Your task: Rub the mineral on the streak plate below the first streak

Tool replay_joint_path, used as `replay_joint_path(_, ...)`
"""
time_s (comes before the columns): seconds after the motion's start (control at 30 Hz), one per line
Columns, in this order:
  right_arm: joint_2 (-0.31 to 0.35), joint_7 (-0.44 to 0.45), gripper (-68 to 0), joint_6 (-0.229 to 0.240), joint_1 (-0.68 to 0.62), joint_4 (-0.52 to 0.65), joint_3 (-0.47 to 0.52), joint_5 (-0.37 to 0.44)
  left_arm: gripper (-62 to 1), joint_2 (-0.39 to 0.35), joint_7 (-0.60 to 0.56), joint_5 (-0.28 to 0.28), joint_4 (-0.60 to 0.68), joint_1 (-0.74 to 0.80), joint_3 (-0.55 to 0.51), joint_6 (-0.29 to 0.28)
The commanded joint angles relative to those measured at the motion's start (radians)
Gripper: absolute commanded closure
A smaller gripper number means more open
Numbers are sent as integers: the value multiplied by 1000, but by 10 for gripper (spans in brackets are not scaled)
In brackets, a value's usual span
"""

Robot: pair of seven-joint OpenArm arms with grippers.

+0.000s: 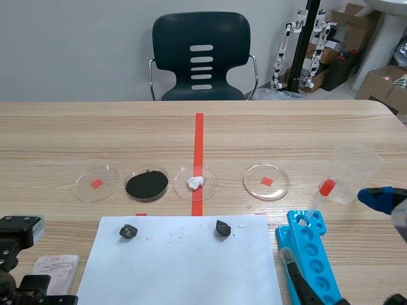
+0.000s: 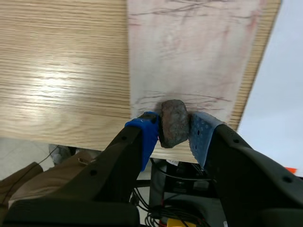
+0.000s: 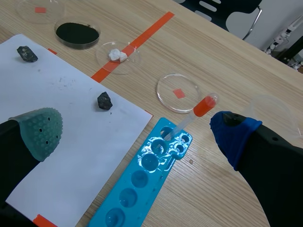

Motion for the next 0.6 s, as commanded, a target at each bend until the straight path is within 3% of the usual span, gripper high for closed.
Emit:
replay_joint_path(0.0,8,15,-679,-3,6,12,3,10,-145,-18,7,49,-10,11,-8,17)
replay_joint_path(0.27,8,15,-679,-3,6,12,3,10,-145,-18,20,97,-10,11,-8,39)
replay_joint_path(0.57,8,15,-679,-3,6,12,3,10,-145,-18,-33,94,9,14,-8,39)
